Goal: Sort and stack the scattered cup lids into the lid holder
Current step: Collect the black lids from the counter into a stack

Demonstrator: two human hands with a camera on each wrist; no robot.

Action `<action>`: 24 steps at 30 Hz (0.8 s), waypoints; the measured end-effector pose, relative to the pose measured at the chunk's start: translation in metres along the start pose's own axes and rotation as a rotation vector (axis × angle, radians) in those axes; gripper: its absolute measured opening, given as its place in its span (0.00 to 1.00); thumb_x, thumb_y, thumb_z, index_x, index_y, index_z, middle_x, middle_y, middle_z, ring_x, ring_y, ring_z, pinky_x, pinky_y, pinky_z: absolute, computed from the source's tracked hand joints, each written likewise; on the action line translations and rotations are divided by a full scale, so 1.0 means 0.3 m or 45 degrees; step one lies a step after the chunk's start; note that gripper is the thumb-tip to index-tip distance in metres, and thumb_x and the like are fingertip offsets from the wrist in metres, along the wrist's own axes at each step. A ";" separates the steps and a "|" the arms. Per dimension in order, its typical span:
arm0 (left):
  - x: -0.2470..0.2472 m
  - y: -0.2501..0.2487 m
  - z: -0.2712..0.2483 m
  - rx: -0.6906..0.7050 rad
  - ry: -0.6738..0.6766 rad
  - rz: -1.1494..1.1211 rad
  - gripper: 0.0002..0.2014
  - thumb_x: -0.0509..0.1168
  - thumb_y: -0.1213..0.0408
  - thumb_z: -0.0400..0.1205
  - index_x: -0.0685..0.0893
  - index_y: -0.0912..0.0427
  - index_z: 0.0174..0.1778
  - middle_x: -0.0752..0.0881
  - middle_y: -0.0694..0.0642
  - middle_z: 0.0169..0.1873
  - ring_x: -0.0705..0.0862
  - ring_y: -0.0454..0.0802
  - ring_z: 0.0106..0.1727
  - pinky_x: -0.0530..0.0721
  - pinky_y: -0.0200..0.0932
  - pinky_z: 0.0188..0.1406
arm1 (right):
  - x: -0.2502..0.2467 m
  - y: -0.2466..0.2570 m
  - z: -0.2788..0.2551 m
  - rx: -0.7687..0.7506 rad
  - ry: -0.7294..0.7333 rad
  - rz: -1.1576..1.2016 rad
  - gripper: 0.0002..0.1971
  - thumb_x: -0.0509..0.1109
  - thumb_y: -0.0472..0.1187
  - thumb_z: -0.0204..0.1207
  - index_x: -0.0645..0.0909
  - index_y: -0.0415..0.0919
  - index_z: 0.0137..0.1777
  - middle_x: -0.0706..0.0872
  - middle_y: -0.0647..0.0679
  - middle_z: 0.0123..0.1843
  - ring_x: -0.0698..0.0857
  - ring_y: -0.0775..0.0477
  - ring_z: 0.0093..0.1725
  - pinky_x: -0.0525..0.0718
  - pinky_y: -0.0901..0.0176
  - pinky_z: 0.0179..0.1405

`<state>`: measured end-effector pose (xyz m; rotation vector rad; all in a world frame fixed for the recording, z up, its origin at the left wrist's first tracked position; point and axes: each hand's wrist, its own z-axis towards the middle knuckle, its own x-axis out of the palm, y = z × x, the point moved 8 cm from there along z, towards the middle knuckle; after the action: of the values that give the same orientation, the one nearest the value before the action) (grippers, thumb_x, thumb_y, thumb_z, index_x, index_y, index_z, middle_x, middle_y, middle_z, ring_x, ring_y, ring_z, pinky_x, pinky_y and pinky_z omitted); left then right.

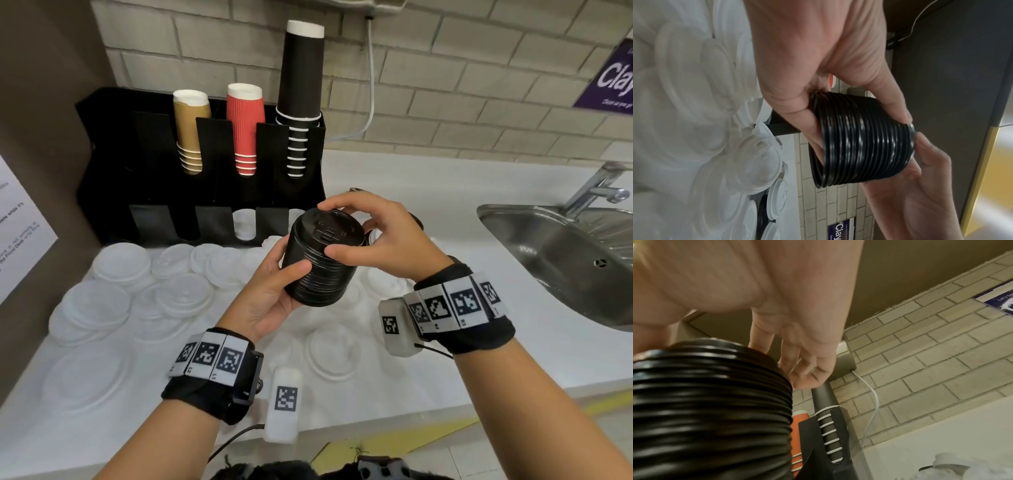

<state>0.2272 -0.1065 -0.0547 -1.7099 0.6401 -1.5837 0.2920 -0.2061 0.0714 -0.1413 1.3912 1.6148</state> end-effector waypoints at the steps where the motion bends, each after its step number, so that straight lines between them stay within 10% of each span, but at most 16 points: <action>1: 0.004 0.003 0.000 -0.005 0.007 0.003 0.48 0.89 0.54 0.52 0.78 0.49 0.70 0.88 0.55 0.61 0.87 0.54 0.62 0.89 0.46 0.49 | -0.002 0.002 -0.005 0.000 0.011 -0.003 0.25 0.81 0.45 0.68 0.80 0.51 0.65 0.84 0.54 0.61 0.81 0.58 0.61 0.81 0.68 0.50; 8: 0.019 -0.020 0.020 0.075 -0.018 -0.086 0.53 0.90 0.57 0.50 0.75 0.54 0.73 0.84 0.58 0.66 0.85 0.55 0.65 0.88 0.48 0.56 | -0.195 -0.236 -0.114 0.505 -0.171 -0.003 0.13 0.66 0.45 0.82 0.77 0.53 0.65 0.82 0.55 0.60 0.81 0.56 0.55 0.76 0.72 0.48; 13: 0.002 -0.044 0.025 0.117 -0.039 -0.096 0.36 0.82 0.63 0.65 0.77 0.52 0.70 0.85 0.55 0.63 0.86 0.53 0.64 0.89 0.46 0.54 | -0.303 -0.524 -0.329 1.059 0.413 -0.837 0.24 0.73 0.49 0.75 0.73 0.48 0.69 0.79 0.47 0.66 0.78 0.47 0.59 0.74 0.57 0.59; 18: 0.004 -0.051 0.025 0.120 -0.026 -0.069 0.47 0.85 0.63 0.57 0.74 0.53 0.74 0.85 0.56 0.65 0.85 0.53 0.65 0.88 0.47 0.55 | -0.328 -0.618 -0.491 1.268 0.768 -1.090 0.50 0.85 0.60 0.49 0.59 0.63 0.69 0.73 0.51 0.61 0.79 0.42 0.55 0.79 0.47 0.50; 24: 0.005 -0.052 0.026 0.121 -0.017 -0.064 0.45 0.86 0.58 0.60 0.74 0.52 0.74 0.82 0.58 0.69 0.82 0.56 0.70 0.88 0.47 0.56 | -0.301 -0.670 -0.540 1.269 0.745 -1.026 0.47 0.86 0.53 0.53 0.59 0.59 0.67 0.72 0.51 0.56 0.80 0.41 0.54 0.82 0.46 0.53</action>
<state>0.2333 -0.0966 -0.0416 -1.6769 0.5106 -1.6103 0.4048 -0.4125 -0.0682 -0.5178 2.0600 0.1198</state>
